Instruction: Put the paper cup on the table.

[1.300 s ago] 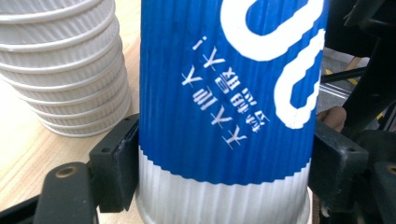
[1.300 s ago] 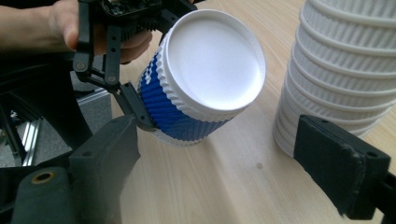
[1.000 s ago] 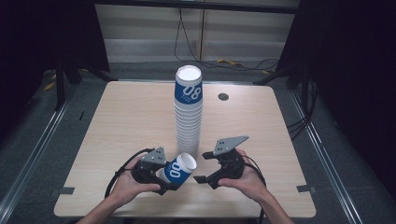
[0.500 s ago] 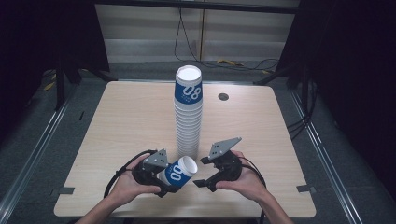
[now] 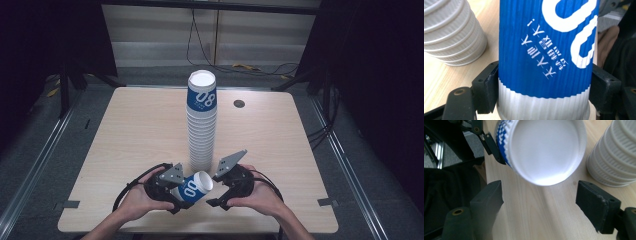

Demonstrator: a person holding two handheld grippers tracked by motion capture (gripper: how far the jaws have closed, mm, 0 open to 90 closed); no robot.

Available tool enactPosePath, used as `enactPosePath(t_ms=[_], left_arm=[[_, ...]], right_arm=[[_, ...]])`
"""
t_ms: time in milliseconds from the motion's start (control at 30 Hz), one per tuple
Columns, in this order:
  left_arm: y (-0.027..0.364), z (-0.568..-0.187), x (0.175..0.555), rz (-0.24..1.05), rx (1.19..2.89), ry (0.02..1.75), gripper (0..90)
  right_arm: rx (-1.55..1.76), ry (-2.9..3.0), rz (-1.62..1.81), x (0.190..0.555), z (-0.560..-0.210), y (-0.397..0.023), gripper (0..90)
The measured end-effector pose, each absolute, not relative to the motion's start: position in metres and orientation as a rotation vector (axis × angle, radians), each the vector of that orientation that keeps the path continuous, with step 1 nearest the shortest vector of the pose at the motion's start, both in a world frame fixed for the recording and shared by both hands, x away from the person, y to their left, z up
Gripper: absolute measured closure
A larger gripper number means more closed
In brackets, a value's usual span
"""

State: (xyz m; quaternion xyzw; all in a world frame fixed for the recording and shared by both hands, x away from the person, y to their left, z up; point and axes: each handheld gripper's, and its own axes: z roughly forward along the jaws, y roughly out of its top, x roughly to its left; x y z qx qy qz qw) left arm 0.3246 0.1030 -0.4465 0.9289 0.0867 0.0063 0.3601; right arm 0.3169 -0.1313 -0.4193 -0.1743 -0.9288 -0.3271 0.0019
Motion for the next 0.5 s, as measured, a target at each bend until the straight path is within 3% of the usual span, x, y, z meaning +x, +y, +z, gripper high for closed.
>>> enactPosePath(t_ms=[500], left_arm=[[0.094,-0.447,0.321,0.052,2.462,0.133,22.8]], right_arm=[[-0.506,-2.938,-0.887,0.322,-0.419,-0.118,23.4]])
